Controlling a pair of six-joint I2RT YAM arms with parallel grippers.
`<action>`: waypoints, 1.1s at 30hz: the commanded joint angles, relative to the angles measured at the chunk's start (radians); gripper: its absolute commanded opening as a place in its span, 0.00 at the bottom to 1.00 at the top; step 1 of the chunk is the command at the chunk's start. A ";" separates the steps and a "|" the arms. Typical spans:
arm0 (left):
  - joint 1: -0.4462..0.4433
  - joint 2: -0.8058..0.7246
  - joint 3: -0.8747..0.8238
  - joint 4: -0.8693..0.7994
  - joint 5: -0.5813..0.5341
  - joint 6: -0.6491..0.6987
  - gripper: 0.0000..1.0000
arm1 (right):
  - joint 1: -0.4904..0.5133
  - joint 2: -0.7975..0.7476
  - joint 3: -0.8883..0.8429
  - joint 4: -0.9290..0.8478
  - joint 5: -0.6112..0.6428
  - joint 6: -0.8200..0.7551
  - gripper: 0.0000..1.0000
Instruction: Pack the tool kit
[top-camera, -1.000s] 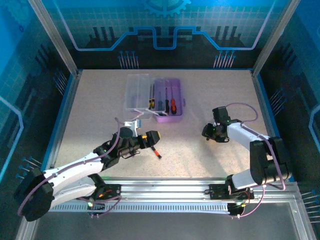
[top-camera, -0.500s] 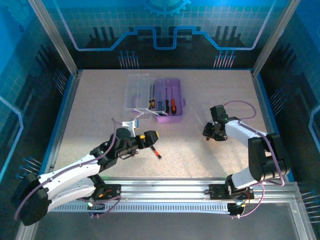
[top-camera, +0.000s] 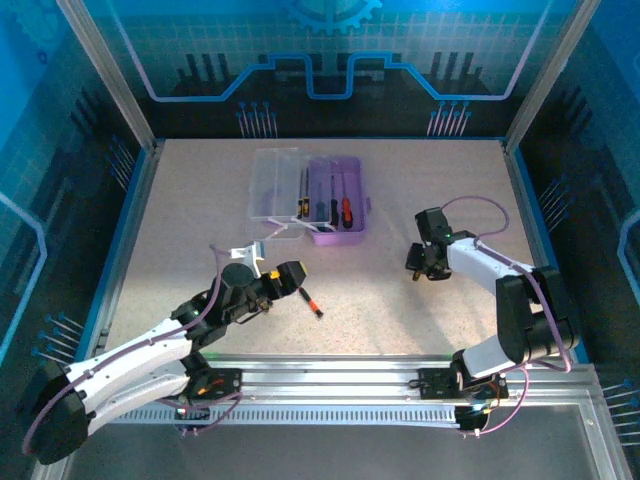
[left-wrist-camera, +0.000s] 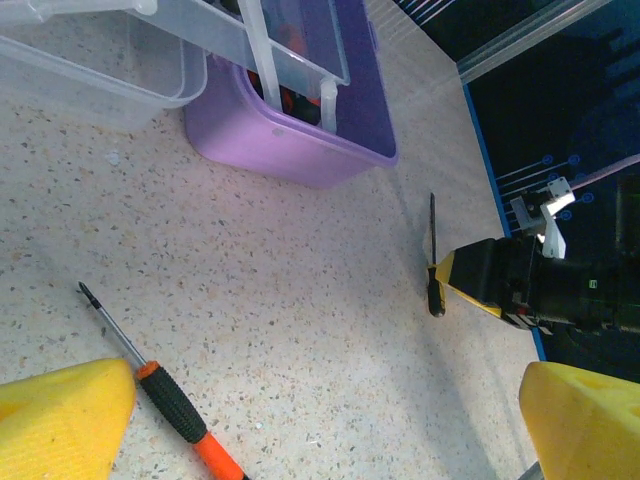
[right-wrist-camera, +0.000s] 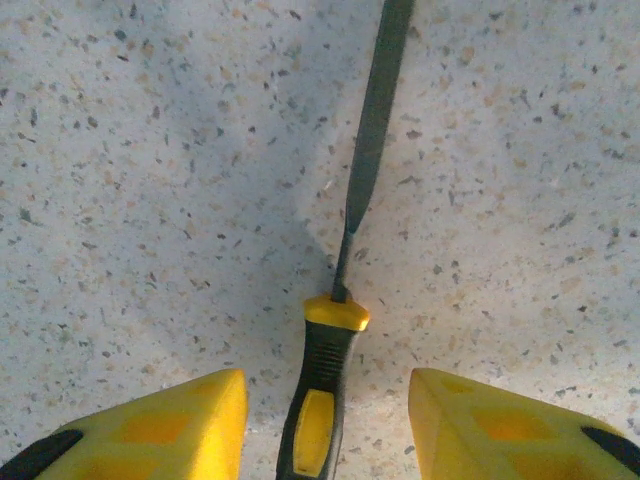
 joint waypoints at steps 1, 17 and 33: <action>-0.004 -0.011 -0.020 -0.013 -0.033 -0.012 0.99 | 0.014 0.017 0.027 -0.026 0.039 -0.005 0.47; -0.005 -0.067 -0.038 -0.021 -0.046 -0.022 0.99 | 0.007 0.083 0.070 -0.027 -0.008 0.028 0.41; -0.004 -0.040 -0.034 -0.010 -0.058 -0.020 0.99 | 0.006 0.102 0.041 0.002 -0.003 0.028 0.33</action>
